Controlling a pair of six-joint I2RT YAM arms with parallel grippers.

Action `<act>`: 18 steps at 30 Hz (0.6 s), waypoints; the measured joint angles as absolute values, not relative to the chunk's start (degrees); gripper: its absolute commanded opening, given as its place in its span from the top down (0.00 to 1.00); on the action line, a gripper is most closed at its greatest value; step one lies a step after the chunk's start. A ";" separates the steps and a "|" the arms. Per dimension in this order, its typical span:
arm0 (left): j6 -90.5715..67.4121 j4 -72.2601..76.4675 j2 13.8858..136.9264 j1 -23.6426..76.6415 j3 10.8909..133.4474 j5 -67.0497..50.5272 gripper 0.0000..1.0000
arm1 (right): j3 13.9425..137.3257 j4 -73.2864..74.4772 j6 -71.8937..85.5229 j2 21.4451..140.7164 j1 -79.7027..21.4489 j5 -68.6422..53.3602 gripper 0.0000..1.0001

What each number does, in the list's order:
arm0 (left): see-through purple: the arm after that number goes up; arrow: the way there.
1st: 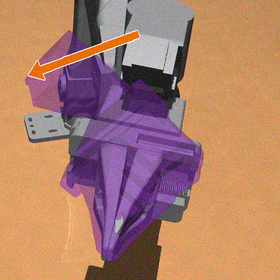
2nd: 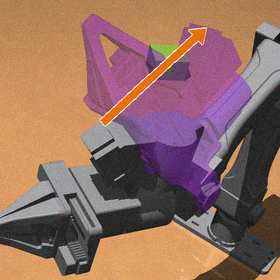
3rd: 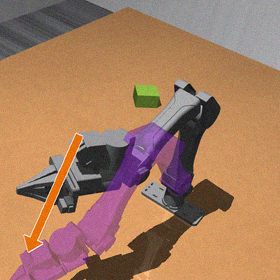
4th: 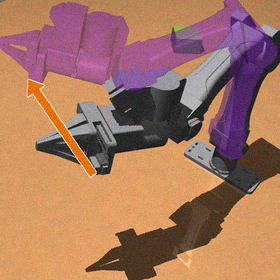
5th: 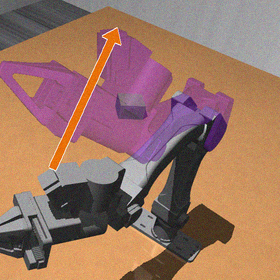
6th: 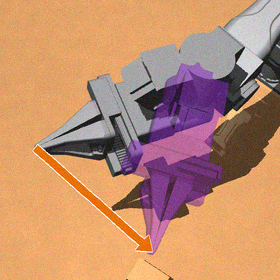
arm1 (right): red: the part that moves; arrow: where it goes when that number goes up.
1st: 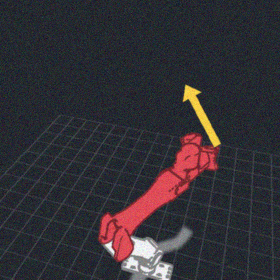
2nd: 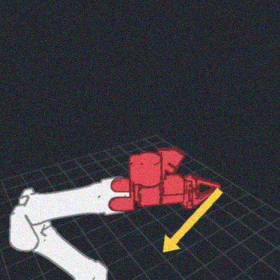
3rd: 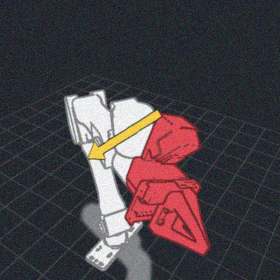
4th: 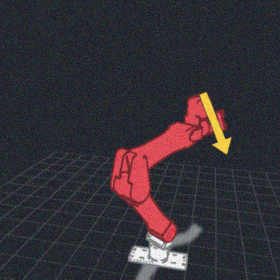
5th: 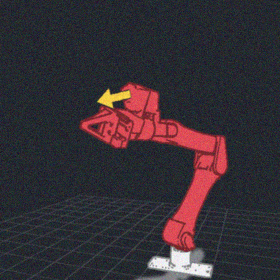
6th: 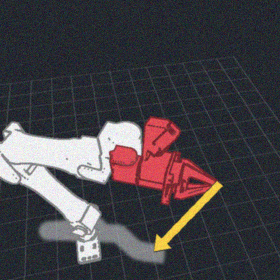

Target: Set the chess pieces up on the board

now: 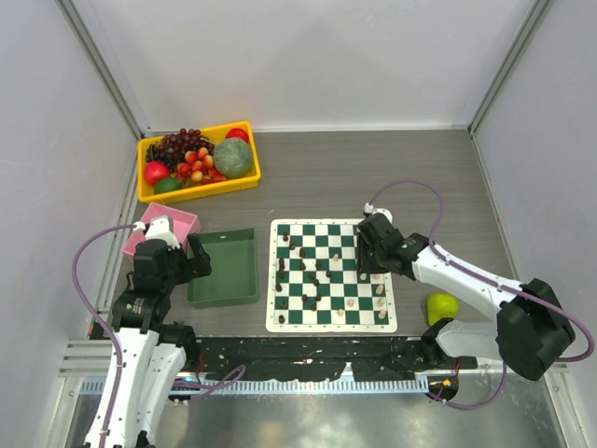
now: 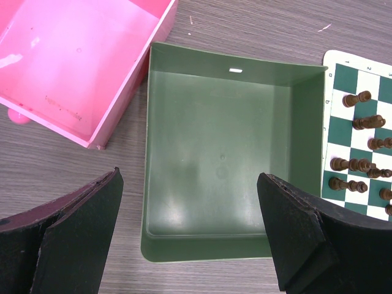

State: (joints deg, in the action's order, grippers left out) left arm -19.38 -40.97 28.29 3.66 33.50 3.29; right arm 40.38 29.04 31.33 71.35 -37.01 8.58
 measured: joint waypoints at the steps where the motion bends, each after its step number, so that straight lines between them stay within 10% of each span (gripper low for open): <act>1: -19.35 -40.97 28.27 3.66 33.50 3.29 0.01 | 40.77 29.21 31.31 70.81 -37.01 8.45 0.59; 18: -19.38 -40.97 28.25 3.66 33.50 3.29 0.01 | 49.87 28.01 30.04 78.39 -37.65 5.82 0.53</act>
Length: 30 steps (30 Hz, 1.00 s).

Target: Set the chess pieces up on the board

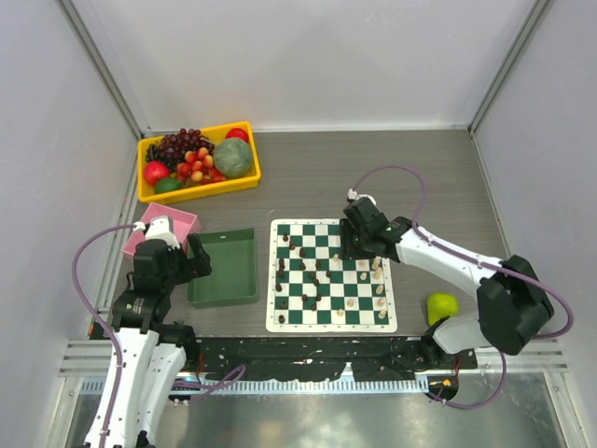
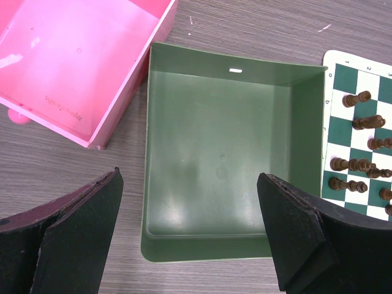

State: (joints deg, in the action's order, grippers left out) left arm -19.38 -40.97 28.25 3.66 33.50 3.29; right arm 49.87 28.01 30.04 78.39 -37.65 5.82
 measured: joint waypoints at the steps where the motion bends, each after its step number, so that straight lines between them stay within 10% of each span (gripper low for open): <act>1: -19.38 -40.97 28.25 3.66 33.50 3.29 0.01 | 50.37 27.86 29.91 79.46 -37.87 5.78 0.53; 30: -19.38 -40.97 28.40 3.66 33.50 3.33 0.01 | 58.94 26.85 26.65 95.55 -39.33 5.43 0.66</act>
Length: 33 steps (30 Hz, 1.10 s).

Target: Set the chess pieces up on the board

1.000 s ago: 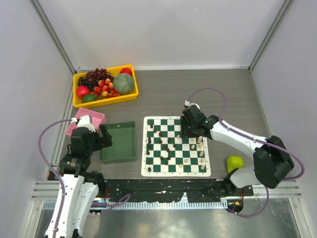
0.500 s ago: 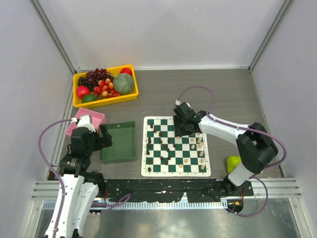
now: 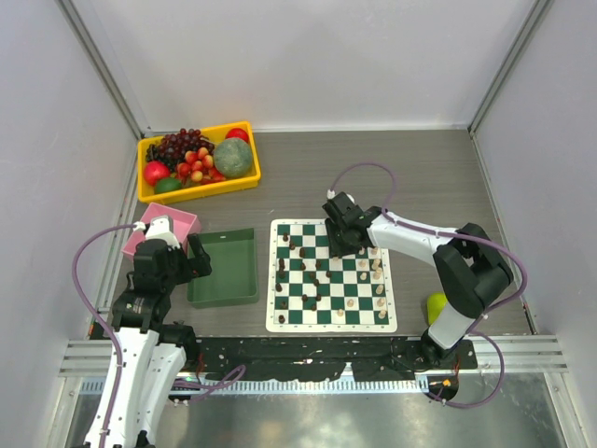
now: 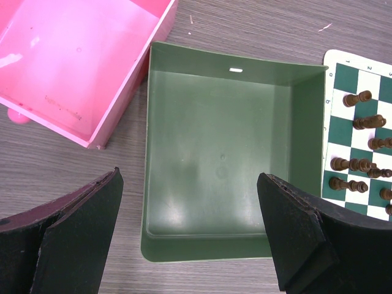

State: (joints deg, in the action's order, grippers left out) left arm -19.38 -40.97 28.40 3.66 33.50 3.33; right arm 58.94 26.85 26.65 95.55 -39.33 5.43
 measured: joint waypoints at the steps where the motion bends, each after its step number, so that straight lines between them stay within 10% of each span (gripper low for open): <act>1: -19.38 -40.97 28.40 3.66 33.50 3.33 0.01 | 58.96 26.85 26.65 95.64 -39.33 5.37 0.65; 33: -19.38 -40.97 28.40 3.66 33.50 3.33 0.01 | 58.94 27.16 26.65 95.26 -39.33 4.75 0.80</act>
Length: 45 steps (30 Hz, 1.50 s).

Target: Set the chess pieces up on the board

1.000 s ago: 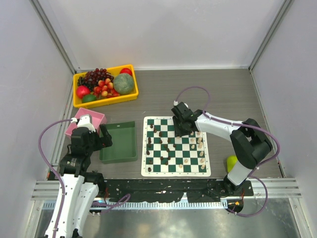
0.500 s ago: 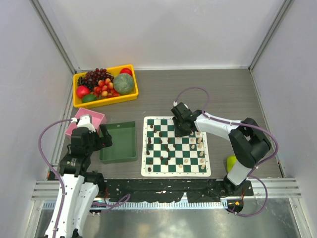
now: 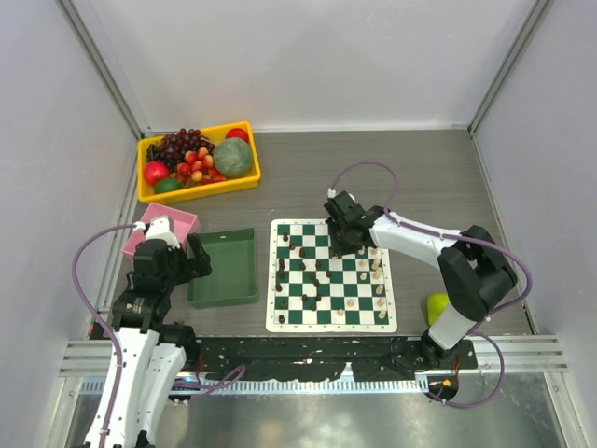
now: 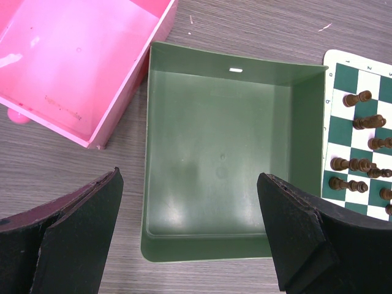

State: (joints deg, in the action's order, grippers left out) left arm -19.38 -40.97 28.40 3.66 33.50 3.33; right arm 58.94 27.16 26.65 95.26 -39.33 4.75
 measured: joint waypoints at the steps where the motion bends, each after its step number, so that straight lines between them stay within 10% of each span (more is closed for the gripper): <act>1: -19.38 -40.97 28.40 3.66 33.50 3.31 0.01 | 58.94 27.22 26.68 94.61 -39.33 4.75 0.80; 45: -19.38 -40.95 28.38 3.66 33.50 2.68 0.01 | 36.75 34.15 34.94 68.49 -43.55 10.87 0.80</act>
